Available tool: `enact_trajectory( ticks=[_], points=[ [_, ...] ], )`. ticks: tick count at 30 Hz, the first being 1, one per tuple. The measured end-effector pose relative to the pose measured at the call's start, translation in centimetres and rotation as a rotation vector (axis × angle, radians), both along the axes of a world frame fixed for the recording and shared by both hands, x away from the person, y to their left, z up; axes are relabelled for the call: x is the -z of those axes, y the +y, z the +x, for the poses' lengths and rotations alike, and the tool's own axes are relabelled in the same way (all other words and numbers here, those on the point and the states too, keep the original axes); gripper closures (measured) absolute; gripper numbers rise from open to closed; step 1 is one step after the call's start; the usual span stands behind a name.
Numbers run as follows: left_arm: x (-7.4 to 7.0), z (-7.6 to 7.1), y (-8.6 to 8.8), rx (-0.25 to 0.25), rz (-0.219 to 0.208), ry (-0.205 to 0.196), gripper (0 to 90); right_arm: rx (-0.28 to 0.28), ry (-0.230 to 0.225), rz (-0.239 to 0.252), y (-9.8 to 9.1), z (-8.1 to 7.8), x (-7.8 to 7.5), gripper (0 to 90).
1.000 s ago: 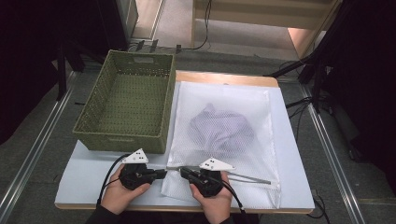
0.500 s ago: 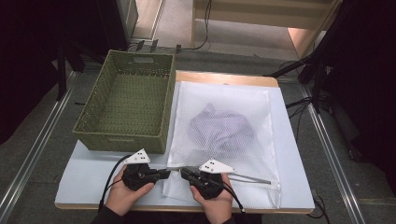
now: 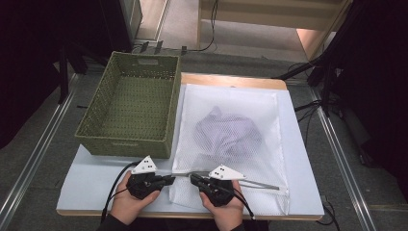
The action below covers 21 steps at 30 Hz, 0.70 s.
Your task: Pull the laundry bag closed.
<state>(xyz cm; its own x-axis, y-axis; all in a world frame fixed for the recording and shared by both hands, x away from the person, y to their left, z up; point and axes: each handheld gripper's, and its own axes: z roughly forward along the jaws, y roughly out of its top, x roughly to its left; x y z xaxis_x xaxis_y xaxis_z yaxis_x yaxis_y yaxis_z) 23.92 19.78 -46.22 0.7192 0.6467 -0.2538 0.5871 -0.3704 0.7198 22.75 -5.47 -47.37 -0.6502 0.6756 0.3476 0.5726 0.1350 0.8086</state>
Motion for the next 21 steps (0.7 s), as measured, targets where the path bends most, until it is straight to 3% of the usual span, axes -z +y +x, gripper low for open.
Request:
enact_trajectory(
  ticks=[12,21],
  points=[
    [0.0,-0.1,0.3,-0.011,0.006,-0.002,88.9,0.052,-0.006,-0.013,-2.5,-0.4,0.0,87.8],
    [0.0,-0.2,0.5,-0.011,-0.001,0.004,88.9,0.107,-0.013,-0.016,-5.5,-1.0,-0.4,87.9]
  ],
)
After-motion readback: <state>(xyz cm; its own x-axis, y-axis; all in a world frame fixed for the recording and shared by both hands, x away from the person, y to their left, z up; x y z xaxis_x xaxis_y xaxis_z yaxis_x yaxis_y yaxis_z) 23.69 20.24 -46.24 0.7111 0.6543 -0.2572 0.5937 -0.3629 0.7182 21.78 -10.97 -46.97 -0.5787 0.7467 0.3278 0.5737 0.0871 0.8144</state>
